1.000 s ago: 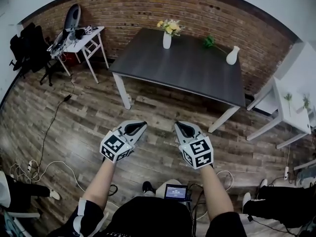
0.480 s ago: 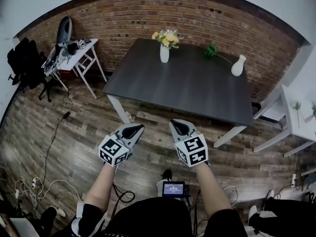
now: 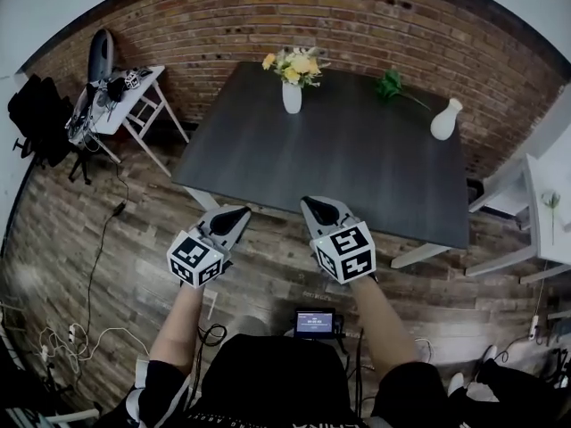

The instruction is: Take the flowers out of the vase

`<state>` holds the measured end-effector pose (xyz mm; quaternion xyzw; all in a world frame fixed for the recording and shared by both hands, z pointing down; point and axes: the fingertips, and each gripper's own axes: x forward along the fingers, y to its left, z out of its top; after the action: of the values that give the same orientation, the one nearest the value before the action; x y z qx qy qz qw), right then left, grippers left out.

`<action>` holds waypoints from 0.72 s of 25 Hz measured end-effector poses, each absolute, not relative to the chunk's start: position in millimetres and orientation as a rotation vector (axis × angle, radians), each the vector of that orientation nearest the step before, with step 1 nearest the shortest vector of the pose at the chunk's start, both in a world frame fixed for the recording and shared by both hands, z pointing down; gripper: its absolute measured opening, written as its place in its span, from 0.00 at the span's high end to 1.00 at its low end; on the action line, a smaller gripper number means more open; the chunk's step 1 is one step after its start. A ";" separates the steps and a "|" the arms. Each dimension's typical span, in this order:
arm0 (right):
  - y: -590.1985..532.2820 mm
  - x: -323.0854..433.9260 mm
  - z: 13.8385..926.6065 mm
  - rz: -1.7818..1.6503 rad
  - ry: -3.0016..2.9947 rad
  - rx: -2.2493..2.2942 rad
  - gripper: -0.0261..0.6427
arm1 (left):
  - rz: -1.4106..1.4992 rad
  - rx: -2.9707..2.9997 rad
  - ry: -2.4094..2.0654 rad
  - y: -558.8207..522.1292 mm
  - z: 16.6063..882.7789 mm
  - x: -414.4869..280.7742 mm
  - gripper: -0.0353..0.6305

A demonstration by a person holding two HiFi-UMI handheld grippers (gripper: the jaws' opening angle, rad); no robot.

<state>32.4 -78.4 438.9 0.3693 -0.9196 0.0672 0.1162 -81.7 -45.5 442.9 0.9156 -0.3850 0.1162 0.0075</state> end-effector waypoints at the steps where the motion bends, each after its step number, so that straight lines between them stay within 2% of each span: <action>1: -87.2 30.4 440.6 0.206 -2.689 1.083 0.95 | 0.363 2.855 -1.204 -54.6 444.5 -85.0 0.95; 11: -183.8 9.8 457.2 0.262 -2.640 1.197 0.95 | 0.307 2.877 -1.062 -166.1 468.8 -105.6 0.95; 18: -262.0 -33.0 439.6 0.280 -2.592 1.317 0.95 | 0.317 2.952 -0.924 -255.3 458.7 -142.6 0.95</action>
<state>-33.0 -262.0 439.6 0.4482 -0.8820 0.0951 0.1101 -142.6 -255.3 458.7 0.9493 -0.2971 0.1019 0.0158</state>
